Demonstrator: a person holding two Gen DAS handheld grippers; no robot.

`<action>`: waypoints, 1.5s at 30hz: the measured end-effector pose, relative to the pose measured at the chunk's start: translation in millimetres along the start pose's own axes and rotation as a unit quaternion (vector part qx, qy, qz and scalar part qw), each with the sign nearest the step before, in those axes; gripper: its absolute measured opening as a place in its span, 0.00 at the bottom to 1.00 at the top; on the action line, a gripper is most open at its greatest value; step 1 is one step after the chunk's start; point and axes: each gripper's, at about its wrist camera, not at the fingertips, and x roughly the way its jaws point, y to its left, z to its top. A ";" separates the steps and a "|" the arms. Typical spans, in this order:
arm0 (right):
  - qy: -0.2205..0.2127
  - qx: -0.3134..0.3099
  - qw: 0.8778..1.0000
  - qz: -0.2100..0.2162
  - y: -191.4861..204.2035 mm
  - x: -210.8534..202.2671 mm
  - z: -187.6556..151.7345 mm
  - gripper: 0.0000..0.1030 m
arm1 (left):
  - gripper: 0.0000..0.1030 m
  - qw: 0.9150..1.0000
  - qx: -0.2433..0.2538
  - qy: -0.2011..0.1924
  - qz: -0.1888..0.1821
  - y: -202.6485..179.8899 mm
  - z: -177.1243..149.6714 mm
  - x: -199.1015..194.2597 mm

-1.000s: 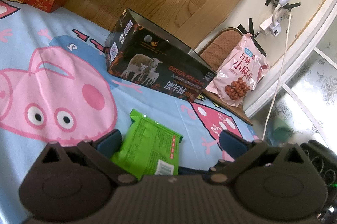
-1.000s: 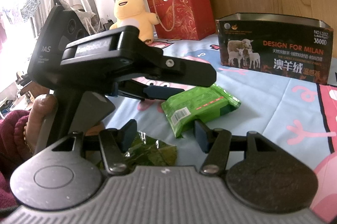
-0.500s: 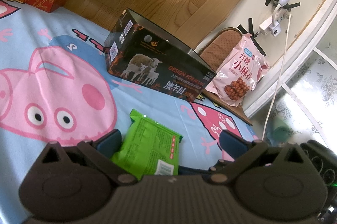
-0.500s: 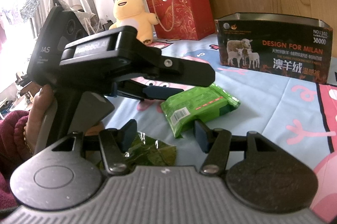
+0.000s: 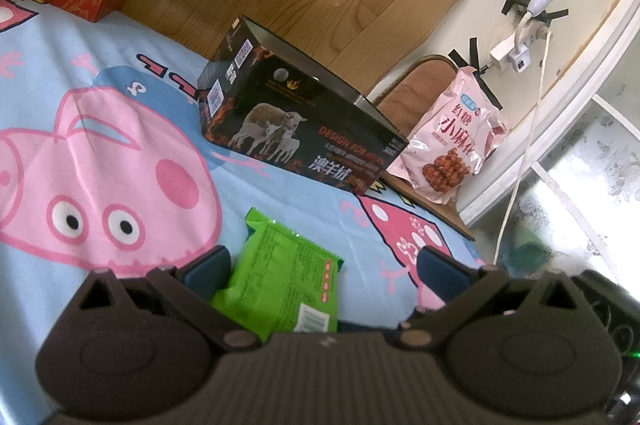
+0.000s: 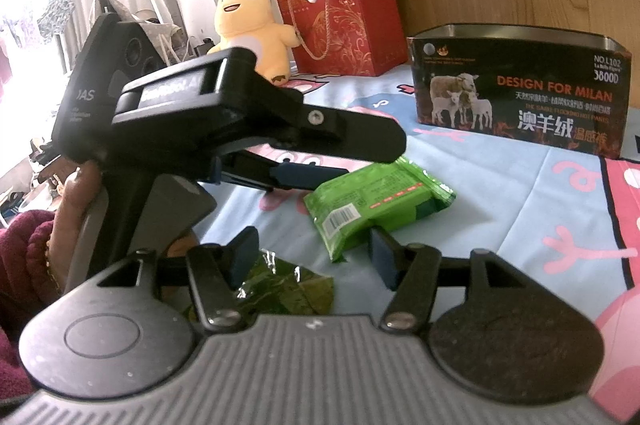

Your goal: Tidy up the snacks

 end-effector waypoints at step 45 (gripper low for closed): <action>-0.085 -0.048 0.989 -0.108 1.2 -23.6 32.9 0.46 | 0.80 0.996 0.090 -0.020 -0.002 -56.1 42.0 -20.8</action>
